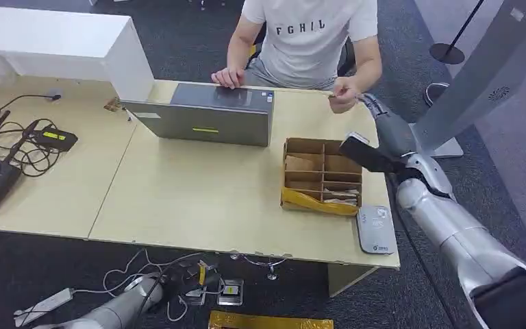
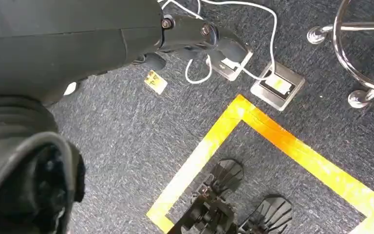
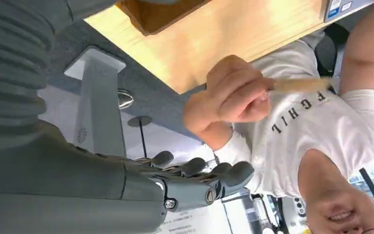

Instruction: Pass the card to the sensor for recognition and then transmit it.

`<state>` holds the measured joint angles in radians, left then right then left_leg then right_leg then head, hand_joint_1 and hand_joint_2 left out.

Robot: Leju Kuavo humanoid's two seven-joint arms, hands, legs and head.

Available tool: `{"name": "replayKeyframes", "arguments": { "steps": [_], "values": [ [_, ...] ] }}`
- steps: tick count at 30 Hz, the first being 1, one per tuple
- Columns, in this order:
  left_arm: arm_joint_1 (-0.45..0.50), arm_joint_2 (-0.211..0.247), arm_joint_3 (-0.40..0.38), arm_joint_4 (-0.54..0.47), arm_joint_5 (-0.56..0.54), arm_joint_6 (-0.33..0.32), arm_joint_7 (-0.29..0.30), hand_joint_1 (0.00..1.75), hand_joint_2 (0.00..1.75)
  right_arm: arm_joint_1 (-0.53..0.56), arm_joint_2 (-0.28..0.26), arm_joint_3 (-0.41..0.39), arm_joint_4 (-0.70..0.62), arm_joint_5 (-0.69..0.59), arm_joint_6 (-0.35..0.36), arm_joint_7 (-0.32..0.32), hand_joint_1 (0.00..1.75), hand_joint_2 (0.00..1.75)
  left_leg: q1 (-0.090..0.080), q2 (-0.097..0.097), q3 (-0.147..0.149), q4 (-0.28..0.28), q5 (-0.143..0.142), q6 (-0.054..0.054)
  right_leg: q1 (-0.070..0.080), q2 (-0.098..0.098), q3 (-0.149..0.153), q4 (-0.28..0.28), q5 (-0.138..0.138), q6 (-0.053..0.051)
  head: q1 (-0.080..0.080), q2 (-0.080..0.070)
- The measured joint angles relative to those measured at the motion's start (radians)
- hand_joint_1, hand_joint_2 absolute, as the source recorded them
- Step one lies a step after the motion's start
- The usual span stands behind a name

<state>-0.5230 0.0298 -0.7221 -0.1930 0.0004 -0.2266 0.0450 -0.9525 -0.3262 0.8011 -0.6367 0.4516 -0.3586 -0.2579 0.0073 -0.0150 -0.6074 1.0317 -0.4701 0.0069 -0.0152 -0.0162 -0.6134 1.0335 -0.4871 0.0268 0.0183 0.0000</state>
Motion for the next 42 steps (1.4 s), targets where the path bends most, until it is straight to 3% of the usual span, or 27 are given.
{"name": "replayKeyframes", "arguments": {
  "steps": [5,10,19,21,26,29,33,38,42],
  "values": [
    [0.000,0.000,0.001,0.000,0.000,0.001,0.003,0.00,0.00,0.000,-0.002,0.000,-0.008,0.031,0.020,0.020,0.00,1.75,0.000,0.000,0.000,0.000,0.000,0.000,0.000,0.000,0.000,0.000,0.000,0.000,0.000,0.000],
    [0.003,0.001,0.003,0.000,-0.002,0.004,0.003,0.00,0.00,0.016,-0.072,0.000,-0.136,0.089,0.168,0.150,0.00,1.75,0.000,0.000,0.000,0.000,0.000,0.000,0.000,0.000,0.000,0.000,0.000,0.000,0.000,0.000],
    [0.004,0.001,0.010,0.000,-0.004,0.006,0.003,0.00,0.00,0.034,-0.155,0.000,-0.309,0.106,0.209,0.178,0.00,1.75,0.000,0.001,0.000,0.000,0.000,0.000,0.000,0.001,0.000,0.000,0.000,0.000,0.000,0.000],
    [0.005,0.001,0.013,0.000,-0.006,0.007,0.003,0.00,0.00,0.035,-0.174,0.000,-0.345,0.110,0.260,0.214,0.00,1.75,0.000,0.001,0.001,0.000,0.000,0.000,0.000,0.001,-0.001,0.000,0.000,0.000,0.000,0.000],
    [0.012,0.003,0.027,0.000,-0.011,0.007,-0.001,0.00,0.00,0.042,-0.290,0.001,-0.532,0.034,0.466,0.369,0.00,1.75,0.000,0.001,0.001,0.000,0.000,0.000,0.000,0.001,0.000,0.000,0.000,0.000,0.000,0.000],
    [0.013,0.005,0.030,0.000,-0.006,0.007,-0.002,0.00,0.00,0.042,-0.357,0.001,-0.647,-0.022,0.533,0.424,0.00,1.75,0.000,0.001,0.001,0.000,-0.001,0.000,0.000,0.002,0.000,0.000,0.000,0.000,0.000,0.000],
    [0.015,0.006,0.045,0.000,-0.006,0.005,-0.002,0.00,0.00,0.046,-0.420,0.009,-0.766,-0.023,0.546,0.447,0.00,1.75,0.001,0.002,0.001,0.000,-0.001,0.000,0.001,0.003,-0.001,0.000,0.000,0.000,0.000,0.000],
    [0.016,0.019,0.053,0.000,-0.009,0.005,-0.005,0.00,0.00,0.088,-0.470,0.030,-0.845,-0.003,0.482,0.463,0.00,1.75,0.002,0.003,0.001,0.000,0.000,0.000,0.002,0.004,-0.001,0.000,0.001,-0.001,0.000,0.000],
    [0.016,0.029,0.055,0.000,-0.013,0.005,-0.008,0.00,0.00,0.151,-0.504,0.036,-0.916,-0.038,0.439,0.516,0.00,1.75,0.003,0.004,0.001,0.000,0.000,-0.001,0.003,0.005,-0.001,0.000,0.001,-0.001,0.000,0.000]
  ]
}}
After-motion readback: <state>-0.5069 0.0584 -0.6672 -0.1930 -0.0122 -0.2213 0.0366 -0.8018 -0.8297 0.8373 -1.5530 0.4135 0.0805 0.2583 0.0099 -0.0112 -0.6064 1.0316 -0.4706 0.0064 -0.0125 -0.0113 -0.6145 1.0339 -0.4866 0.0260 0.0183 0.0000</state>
